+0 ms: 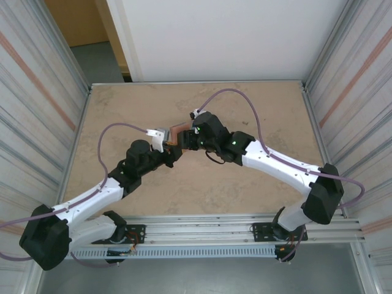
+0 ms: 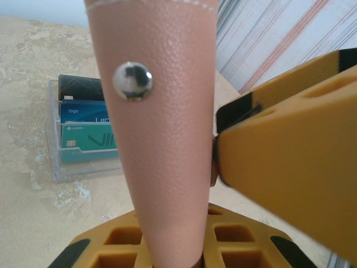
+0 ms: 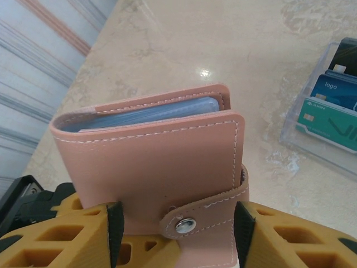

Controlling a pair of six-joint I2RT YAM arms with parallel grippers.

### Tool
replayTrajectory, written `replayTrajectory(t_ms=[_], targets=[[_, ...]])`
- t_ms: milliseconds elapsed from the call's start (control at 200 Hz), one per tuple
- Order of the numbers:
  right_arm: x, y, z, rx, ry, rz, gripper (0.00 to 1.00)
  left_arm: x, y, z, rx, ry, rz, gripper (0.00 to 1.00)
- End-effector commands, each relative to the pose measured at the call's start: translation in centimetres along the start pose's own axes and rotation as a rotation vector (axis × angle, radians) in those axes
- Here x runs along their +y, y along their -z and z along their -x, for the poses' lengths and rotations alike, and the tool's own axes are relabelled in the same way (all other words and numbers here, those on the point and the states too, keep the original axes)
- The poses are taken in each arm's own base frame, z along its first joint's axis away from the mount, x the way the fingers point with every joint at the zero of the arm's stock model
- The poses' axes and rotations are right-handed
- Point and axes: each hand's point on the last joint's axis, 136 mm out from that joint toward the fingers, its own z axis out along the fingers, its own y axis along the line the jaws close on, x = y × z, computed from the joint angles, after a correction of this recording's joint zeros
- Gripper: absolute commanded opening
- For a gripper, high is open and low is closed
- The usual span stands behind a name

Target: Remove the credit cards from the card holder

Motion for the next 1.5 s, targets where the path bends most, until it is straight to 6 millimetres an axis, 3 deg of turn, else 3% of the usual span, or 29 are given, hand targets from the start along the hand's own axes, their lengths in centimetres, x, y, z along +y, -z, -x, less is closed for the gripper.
replayTrajectory(t_ms=[0, 321, 606, 817, 1112, 1278, 1298, 1333, 1353, 1493], targets=[[0.3, -0.2, 0.7, -0.006, -0.004, -0.004, 0.54, -0.8, 0.3, 1.4, -0.058, -0.009, -0.04, 0.0], [-1.2, -0.6, -0.2, 0.018, -0.042, -0.041, 0.33, -1.0, 0.7, 2.1, -0.083, -0.017, -0.041, 0.0], [-1.7, -0.5, -0.5, 0.021, -0.048, -0.05, 0.0, -1.0, 1.0, 2.5, -0.098, -0.015, -0.035, 0.0], [-2.3, -0.2, -0.5, 0.02, -0.054, -0.059, 0.0, -0.8, 1.1, 2.5, -0.102, -0.008, -0.026, 0.0], [-5.0, 0.6, -1.0, 0.004, -0.047, -0.097, 0.0, -0.3, 1.5, 2.4, -0.107, 0.007, -0.018, 0.0], [-4.4, 0.9, -0.9, -0.013, -0.034, 0.006, 0.0, -0.4, 1.5, 2.1, -0.089, 0.009, -0.026, 0.0], [-4.3, 1.0, -0.9, -0.015, -0.03, 0.019, 0.08, -0.4, 1.5, 2.1, -0.086, 0.006, -0.028, 0.0], [-4.0, 1.2, -0.7, -0.024, -0.02, 0.036, 0.34, -0.4, 1.5, 2.0, -0.076, 0.006, -0.026, 0.0], [-4.0, 1.3, -0.6, -0.029, -0.016, 0.039, 0.43, -0.4, 1.5, 1.9, -0.072, 0.003, -0.025, 0.0], [-4.4, 2.1, 0.1, -0.058, 0.004, 0.068, 0.59, -0.5, 1.7, 1.7, -0.045, -0.003, -0.045, 0.0]])
